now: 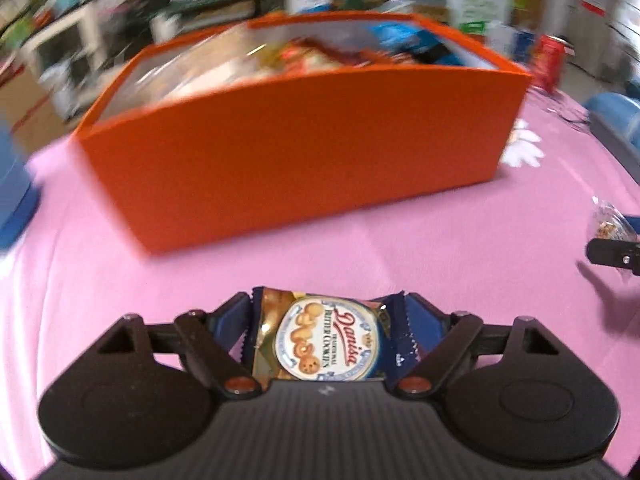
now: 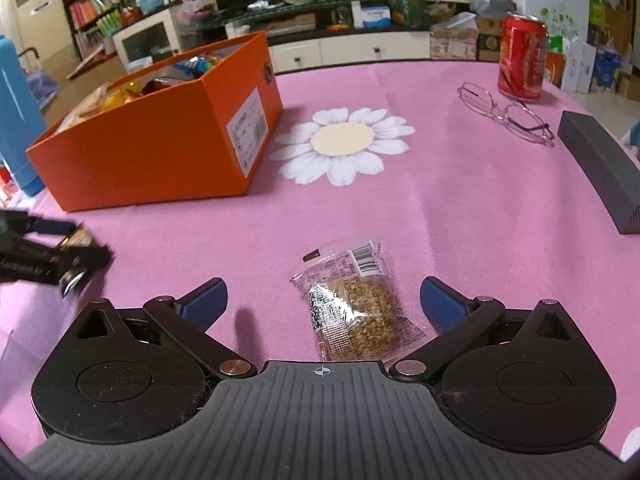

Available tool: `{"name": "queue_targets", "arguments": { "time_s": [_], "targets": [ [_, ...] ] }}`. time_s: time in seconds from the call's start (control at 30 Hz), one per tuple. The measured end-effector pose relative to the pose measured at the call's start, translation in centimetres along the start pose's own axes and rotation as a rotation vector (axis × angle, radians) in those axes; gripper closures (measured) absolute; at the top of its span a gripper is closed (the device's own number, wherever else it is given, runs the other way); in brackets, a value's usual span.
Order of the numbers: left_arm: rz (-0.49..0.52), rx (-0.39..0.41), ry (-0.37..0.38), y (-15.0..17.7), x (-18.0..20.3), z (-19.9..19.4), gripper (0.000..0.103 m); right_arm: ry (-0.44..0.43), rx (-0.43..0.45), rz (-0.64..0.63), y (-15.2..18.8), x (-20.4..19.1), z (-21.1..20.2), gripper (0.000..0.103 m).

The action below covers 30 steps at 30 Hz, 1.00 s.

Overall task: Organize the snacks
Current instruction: 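Grasp the clear granola bag with the right tool while the left tool holds the Danisa packet, then carry both packets over the orange box and open both tools to drop them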

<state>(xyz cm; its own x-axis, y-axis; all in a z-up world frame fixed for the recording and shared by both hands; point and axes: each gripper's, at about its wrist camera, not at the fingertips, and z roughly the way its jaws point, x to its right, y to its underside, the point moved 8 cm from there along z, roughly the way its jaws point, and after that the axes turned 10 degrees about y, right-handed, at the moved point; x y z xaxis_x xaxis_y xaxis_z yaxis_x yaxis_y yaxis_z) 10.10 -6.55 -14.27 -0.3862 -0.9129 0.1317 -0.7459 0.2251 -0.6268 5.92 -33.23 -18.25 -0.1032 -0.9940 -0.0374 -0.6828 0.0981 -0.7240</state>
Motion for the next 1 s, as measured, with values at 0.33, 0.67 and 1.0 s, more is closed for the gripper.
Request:
{"name": "queue_targets", "arguments": {
  "time_s": [0.33,0.67,1.0],
  "targets": [
    [-0.122,0.043,-0.092,4.1,-0.9,-3.2,0.018,0.015,-0.001,0.0,0.2,-0.2,-0.1,0.013],
    [-0.184,0.081,0.001,4.1,-2.2,-4.4,0.031,0.043,0.055,-0.044,0.0,-0.9,-1.2,0.091],
    [-0.276,0.178,0.04,2.6,-4.3,-7.8,0.031,-0.167,0.115,-0.076,-1.3,-9.1,-4.0,0.091]
  ]
}}
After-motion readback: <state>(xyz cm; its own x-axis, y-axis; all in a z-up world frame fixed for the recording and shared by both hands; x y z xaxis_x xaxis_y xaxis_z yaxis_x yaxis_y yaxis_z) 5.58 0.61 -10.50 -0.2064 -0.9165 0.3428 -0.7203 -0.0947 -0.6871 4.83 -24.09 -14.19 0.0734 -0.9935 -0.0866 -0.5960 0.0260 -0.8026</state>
